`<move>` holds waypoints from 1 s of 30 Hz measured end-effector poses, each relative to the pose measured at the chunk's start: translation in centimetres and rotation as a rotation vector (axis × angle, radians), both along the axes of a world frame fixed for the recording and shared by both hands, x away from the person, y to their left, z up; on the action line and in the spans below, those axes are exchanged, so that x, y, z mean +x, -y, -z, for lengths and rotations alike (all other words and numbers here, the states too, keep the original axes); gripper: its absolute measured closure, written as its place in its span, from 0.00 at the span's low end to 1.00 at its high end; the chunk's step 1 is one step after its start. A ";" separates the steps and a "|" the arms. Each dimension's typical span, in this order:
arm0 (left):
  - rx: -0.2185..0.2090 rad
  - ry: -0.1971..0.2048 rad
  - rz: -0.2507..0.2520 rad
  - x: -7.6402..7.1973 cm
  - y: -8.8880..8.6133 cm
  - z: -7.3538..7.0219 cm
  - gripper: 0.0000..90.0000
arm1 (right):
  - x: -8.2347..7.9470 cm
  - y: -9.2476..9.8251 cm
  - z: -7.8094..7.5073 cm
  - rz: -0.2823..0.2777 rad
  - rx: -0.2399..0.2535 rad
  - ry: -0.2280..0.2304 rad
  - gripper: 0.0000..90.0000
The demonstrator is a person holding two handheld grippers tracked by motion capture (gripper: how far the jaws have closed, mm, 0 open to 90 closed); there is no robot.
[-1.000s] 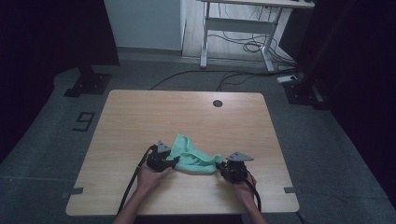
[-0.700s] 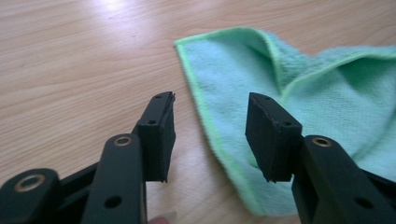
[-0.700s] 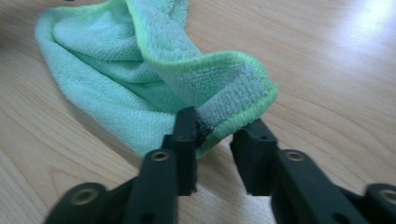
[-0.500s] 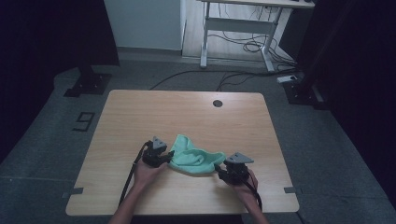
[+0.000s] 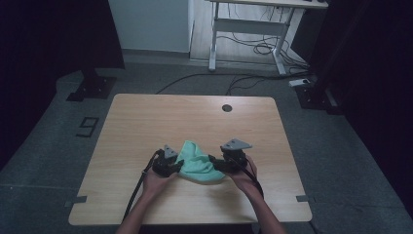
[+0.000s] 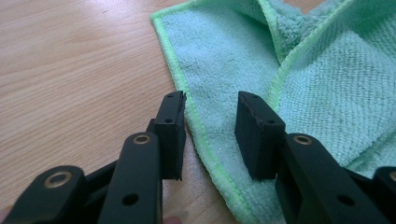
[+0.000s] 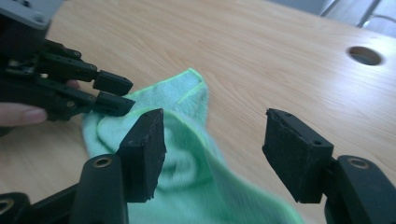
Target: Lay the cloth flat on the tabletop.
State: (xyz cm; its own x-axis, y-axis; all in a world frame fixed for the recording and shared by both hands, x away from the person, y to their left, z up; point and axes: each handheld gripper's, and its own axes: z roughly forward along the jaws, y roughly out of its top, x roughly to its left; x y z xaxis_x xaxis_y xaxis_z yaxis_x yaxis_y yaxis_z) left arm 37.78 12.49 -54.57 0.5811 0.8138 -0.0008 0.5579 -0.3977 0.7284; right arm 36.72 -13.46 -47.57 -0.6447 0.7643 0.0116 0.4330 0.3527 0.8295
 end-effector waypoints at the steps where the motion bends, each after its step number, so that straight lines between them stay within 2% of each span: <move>1: -0.002 -0.001 -0.001 0.0 0.0 0.0 0.70 | 0.0 0.0 0.0 0.000 0.000 0.000 0.43; 4: -0.006 -0.005 -0.001 0.0 0.0 0.0 0.70 | 1.3 -1.3 0.8 -0.054 -0.012 -0.046 0.43; 8: -0.007 -0.009 0.001 0.1 -0.1 0.0 0.70 | 2.3 -2.7 1.8 -0.089 -0.034 -0.093 0.45; 10: -0.008 -0.009 0.001 0.1 -0.1 0.0 0.70 | 2.7 -3.1 2.4 -0.100 -0.059 -0.107 0.49; 13: -0.009 -0.010 0.000 0.1 -0.1 0.0 0.70 | 3.0 -3.6 3.2 -0.140 -0.108 -0.140 0.66; 14: -0.010 -0.011 0.000 0.1 -0.1 0.0 0.70 | 3.0 -3.7 3.4 -0.168 -0.128 -0.171 0.74; 16: -0.017 -0.016 0.000 0.1 -0.2 0.0 0.69 | 3.0 -3.6 3.7 -0.164 -0.155 -0.173 0.87; 18: -0.028 -0.027 -0.001 0.2 -0.4 0.0 0.69 | 2.9 -3.2 3.6 -0.168 -0.128 -0.172 0.96; 20: -0.043 -0.031 -0.004 0.2 -0.6 -0.1 0.68 | 2.7 -2.8 3.4 -0.161 -0.111 -0.152 0.97; 21: -0.046 -0.033 -0.005 0.2 -0.7 -0.1 0.68 | 2.4 -2.3 2.9 -0.152 -0.074 -0.126 0.97; 24: -0.047 -0.041 -0.009 0.2 -1.0 -0.1 0.68 | 2.2 -1.8 2.6 -0.139 -0.051 -0.103 0.97; 26: -0.053 -0.040 -0.014 0.2 -1.2 0.0 0.68 | 1.9 -1.0 2.0 -0.106 -0.004 -0.076 0.98; 28: -0.041 -0.033 -0.013 0.1 -1.0 0.0 0.68 | 1.8 -0.1 1.3 -0.072 0.043 -0.050 0.98; 30: -0.029 -0.026 -0.014 0.0 -0.9 0.0 0.68 | 1.6 0.6 0.8 -0.034 0.063 -0.025 0.98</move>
